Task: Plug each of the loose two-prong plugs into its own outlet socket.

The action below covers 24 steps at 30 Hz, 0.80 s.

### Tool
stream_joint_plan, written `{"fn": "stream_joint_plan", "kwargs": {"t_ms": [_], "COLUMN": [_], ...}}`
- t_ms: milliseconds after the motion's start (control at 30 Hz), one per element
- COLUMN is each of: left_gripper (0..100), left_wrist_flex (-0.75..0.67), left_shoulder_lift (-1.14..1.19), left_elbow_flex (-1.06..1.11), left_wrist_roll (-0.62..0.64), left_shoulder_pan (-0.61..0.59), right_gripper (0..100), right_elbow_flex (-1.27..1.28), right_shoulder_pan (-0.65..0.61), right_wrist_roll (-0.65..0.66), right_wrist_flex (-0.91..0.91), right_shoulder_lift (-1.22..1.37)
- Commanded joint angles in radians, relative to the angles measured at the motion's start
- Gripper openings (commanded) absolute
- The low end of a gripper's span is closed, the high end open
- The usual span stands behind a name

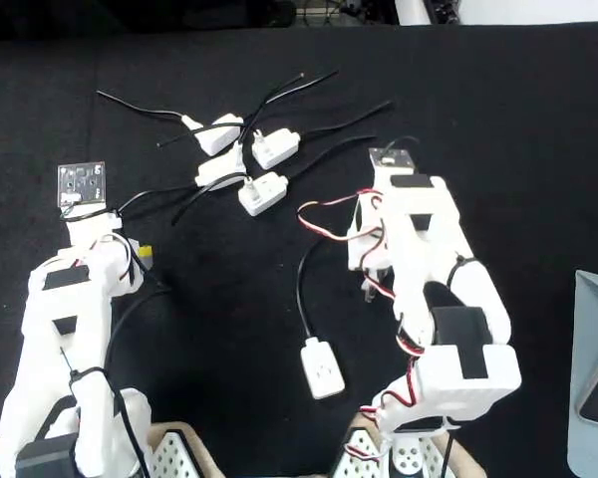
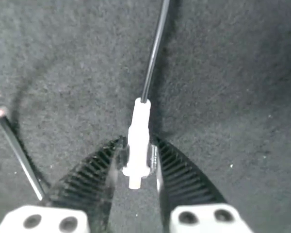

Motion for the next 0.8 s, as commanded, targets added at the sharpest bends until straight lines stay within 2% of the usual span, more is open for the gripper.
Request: {"fn": "stream_joint_plan", "kwargs": {"t_ms": [0, 267, 500, 633, 767], "left_gripper": [25, 25, 25, 25, 25], "left_wrist_flex": [-0.018, -0.018, -0.018, -0.018, -0.034], "left_shoulder_lift": [-0.018, -0.018, -0.018, -0.018, -0.018], "left_elbow_flex": [-0.007, -0.007, -0.007, -0.007, -0.016], "left_wrist_roll": [-0.011, -0.011, -0.011, -0.009, -0.003], "left_shoulder_pan": [-0.007, -0.007, -0.007, -0.007, 0.008], "right_gripper": [8.1, 1.7, 1.2, 1.2, 1.2], "right_elbow_flex": [-0.047, -0.038, -0.01, -0.012, 0.051], "right_shoulder_pan": [0.015, 0.014, 0.012, -0.003, -0.078], "right_wrist_roll": [-0.008, -0.008, -0.002, 0.0, -0.003], "right_wrist_flex": [0.014, -0.015, -0.034, 0.0, 0.035], "right_shoulder_lift": [0.007, 0.01, -0.012, -0.148, -0.374]}}
